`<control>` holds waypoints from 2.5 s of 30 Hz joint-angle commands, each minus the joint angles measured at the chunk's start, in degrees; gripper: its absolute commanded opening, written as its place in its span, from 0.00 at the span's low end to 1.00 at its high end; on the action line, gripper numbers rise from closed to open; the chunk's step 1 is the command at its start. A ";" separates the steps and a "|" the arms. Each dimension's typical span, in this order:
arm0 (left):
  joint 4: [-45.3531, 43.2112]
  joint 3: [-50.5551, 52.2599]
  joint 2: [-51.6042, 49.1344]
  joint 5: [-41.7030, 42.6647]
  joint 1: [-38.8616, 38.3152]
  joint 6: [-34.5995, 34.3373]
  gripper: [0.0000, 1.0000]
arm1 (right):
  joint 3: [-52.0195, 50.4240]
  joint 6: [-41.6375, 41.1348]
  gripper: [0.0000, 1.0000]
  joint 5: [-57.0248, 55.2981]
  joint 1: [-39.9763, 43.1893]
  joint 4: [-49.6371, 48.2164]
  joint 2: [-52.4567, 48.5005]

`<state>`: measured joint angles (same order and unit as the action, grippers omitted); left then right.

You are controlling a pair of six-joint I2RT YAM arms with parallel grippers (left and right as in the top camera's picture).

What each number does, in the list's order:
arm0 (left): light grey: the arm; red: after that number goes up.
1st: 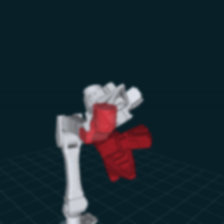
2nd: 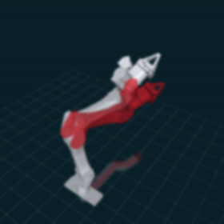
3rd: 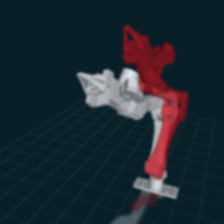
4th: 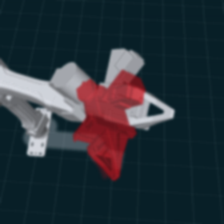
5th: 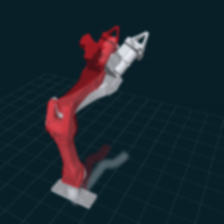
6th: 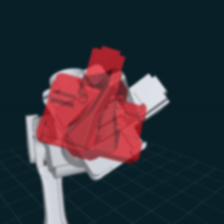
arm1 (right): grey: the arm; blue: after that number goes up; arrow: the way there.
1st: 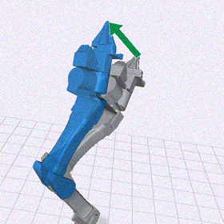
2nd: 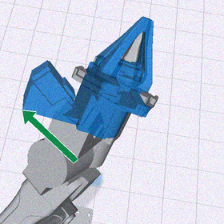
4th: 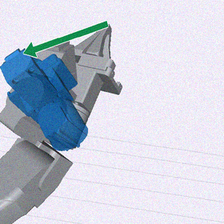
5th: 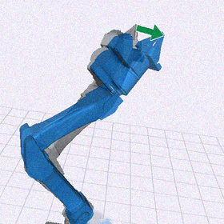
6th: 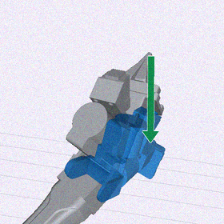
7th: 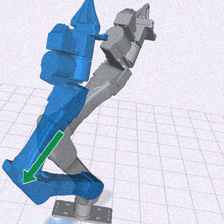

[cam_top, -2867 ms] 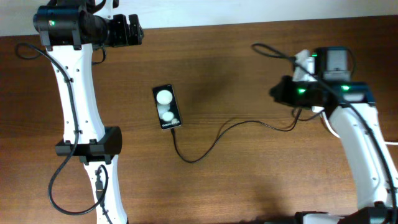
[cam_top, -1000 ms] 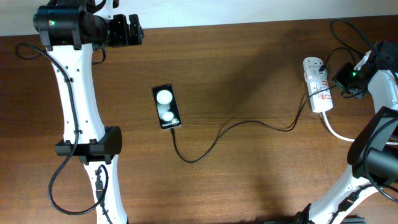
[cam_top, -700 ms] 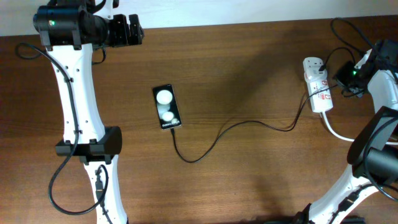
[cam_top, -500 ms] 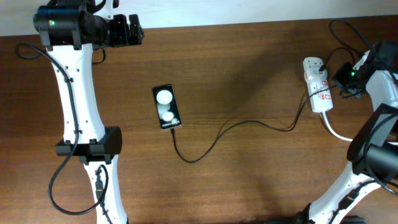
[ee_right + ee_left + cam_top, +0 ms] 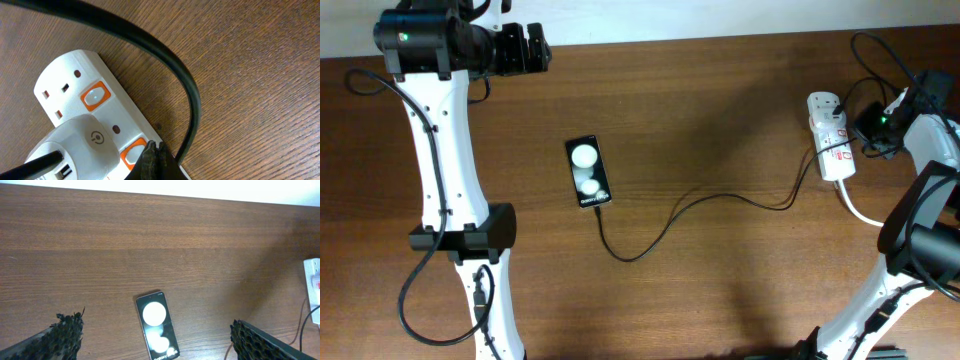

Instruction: Plug charger to phone and switch on socket

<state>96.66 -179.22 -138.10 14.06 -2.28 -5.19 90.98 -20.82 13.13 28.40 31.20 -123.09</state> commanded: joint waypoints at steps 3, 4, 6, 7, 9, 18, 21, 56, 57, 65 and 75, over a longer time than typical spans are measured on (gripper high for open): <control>0.04 -0.50 1.25 -0.39 0.20 0.09 0.99 | 1.18 -0.68 0.04 0.39 -0.33 -0.20 -1.16; 0.04 -0.50 1.25 -0.39 0.20 0.09 0.99 | 1.18 -0.70 0.04 0.37 -0.37 -0.20 -1.16; 0.04 -0.50 1.25 -0.39 0.20 0.09 0.99 | 1.18 -0.68 0.04 0.35 -0.50 -0.22 -1.16; 0.04 -0.50 1.25 -0.39 0.20 0.09 0.99 | 1.18 -0.68 0.04 0.33 -0.59 -0.22 -1.16; 0.04 -0.50 1.25 -0.39 0.17 0.09 0.99 | 1.18 -0.68 0.04 0.33 -0.70 -0.24 -1.16; 0.04 -0.50 1.25 -0.39 0.20 0.09 0.99 | 1.18 -0.72 0.04 0.39 -1.11 -0.17 -1.16; 0.04 -0.50 1.25 -0.39 0.20 0.09 0.99 | 1.16 -1.14 0.04 0.35 -1.79 -0.17 -1.16; 0.04 -0.50 1.25 -0.39 0.20 0.09 0.99 | 1.07 -6.93 0.04 1.66 -2.21 -1.16 -3.96; 0.04 -0.50 1.25 -0.39 0.20 0.09 0.99 | 1.07 -6.93 0.04 1.66 -2.21 -1.05 -3.96; 0.04 -0.50 1.25 -0.39 0.20 0.09 0.99 | 1.07 -6.91 0.04 1.90 -2.19 -1.03 -3.96; 0.04 -0.50 1.25 -0.39 0.20 0.09 0.99 | 1.07 -6.86 0.04 1.88 -2.08 -1.90 -3.96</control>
<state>96.66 -179.22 -138.10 14.04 -2.28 -5.19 91.29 -27.24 13.82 26.59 29.50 -125.45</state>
